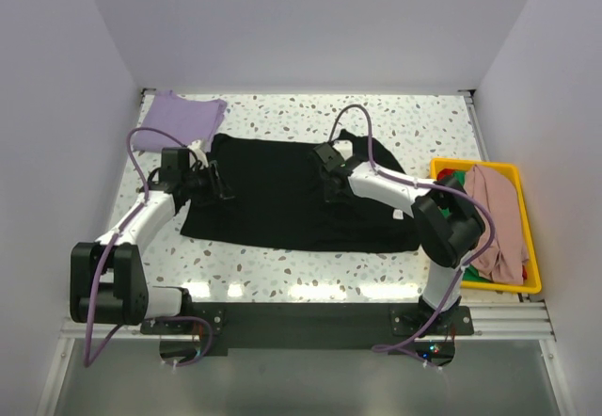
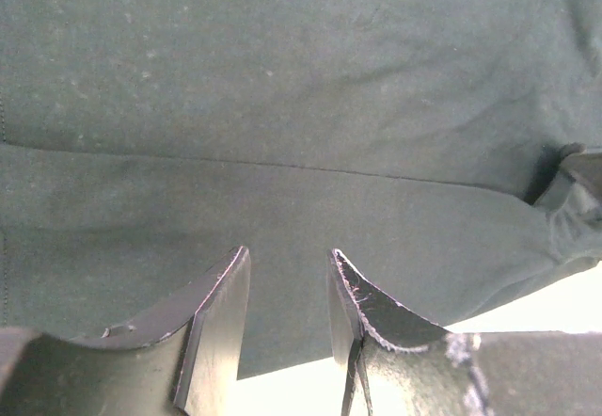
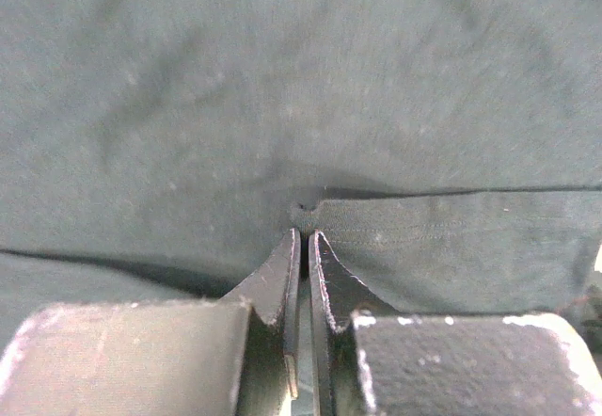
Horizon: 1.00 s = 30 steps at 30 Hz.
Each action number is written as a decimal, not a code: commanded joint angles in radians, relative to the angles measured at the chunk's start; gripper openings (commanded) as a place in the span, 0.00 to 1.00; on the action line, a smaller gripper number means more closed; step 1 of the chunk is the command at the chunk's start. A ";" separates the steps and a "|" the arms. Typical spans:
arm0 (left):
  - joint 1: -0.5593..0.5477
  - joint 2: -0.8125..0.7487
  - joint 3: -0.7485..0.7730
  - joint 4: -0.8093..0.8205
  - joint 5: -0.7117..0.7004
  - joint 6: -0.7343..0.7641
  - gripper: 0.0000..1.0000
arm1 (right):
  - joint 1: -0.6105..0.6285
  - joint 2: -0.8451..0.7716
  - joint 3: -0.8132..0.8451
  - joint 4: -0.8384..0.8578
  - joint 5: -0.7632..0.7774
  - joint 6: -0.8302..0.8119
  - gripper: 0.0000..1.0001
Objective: Fold and stack the t-shirts
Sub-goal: Fold the tshirt
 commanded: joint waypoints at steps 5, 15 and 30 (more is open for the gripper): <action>-0.006 0.004 -0.003 0.030 0.024 0.033 0.43 | 0.005 -0.049 0.086 -0.011 0.116 -0.029 0.00; -0.008 0.012 -0.003 0.028 0.024 0.034 0.43 | 0.042 -0.016 0.099 0.070 0.118 -0.119 0.00; -0.016 0.026 -0.003 0.024 0.019 0.034 0.44 | -0.008 -0.086 -0.010 0.065 0.110 -0.125 0.55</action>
